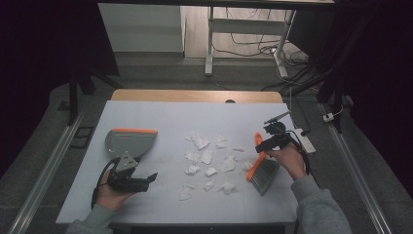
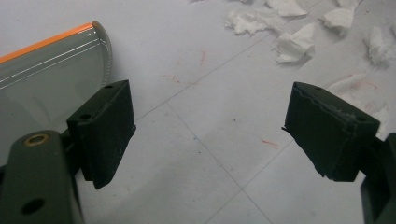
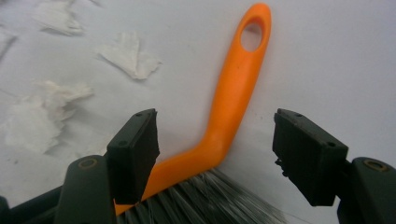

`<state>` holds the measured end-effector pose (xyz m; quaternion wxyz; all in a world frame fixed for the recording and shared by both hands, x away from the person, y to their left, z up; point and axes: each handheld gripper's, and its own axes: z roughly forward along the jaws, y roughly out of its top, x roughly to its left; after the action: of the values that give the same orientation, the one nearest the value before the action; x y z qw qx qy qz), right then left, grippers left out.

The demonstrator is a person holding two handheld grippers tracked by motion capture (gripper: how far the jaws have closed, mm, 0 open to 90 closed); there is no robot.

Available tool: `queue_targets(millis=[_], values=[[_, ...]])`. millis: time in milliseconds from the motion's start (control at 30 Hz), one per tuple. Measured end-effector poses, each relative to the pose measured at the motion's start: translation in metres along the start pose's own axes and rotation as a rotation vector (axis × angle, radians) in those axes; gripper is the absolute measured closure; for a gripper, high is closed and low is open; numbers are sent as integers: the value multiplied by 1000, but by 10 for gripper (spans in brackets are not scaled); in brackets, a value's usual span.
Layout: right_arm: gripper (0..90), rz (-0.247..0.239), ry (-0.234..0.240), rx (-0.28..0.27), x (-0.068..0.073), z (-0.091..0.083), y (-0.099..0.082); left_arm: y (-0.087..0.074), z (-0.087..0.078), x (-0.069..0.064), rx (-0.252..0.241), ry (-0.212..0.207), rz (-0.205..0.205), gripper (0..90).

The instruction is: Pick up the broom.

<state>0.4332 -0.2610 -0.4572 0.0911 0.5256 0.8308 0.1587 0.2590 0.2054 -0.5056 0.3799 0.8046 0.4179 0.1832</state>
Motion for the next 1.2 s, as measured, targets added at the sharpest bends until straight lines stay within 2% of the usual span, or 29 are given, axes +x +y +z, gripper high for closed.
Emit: queue_targets(millis=[233, 533, 567, 667, 767, 867, 967, 1067, 1200], values=[[339, 20, -25, 72, 0, 20, 4, 0, 2, -1, 8, -3, 1, 170], [490, 95, -58, 151, 2, 35, 4, -1, 2, 0, 6, -3, 3, 169], [525, 94, -79, 152, 3, 35, 4, -1, 2, 0, 4, -4, 3, 169], [568, 119, -109, 144, 5, 36, 3, -1, 1, 0, 2, -3, 4, 169], [652, 130, -134, 141, 11, 35, 3, -2, 1, 0, -2, -5, 3, 170], [702, 133, -129, 137, 13, 35, 3, -2, 0, 1, -5, -6, 1, 170], [705, 121, -131, 136, 13, 35, 2, -3, -1, 2, -9, -5, -1, 170], [708, 93, -111, 119, 11, 34, 0, -3, -1, 3, -9, -4, -6, 170], [710, 24, -78, 105, 6, 32, -3, -3, 0, 3, -8, -5, -7, 170]])
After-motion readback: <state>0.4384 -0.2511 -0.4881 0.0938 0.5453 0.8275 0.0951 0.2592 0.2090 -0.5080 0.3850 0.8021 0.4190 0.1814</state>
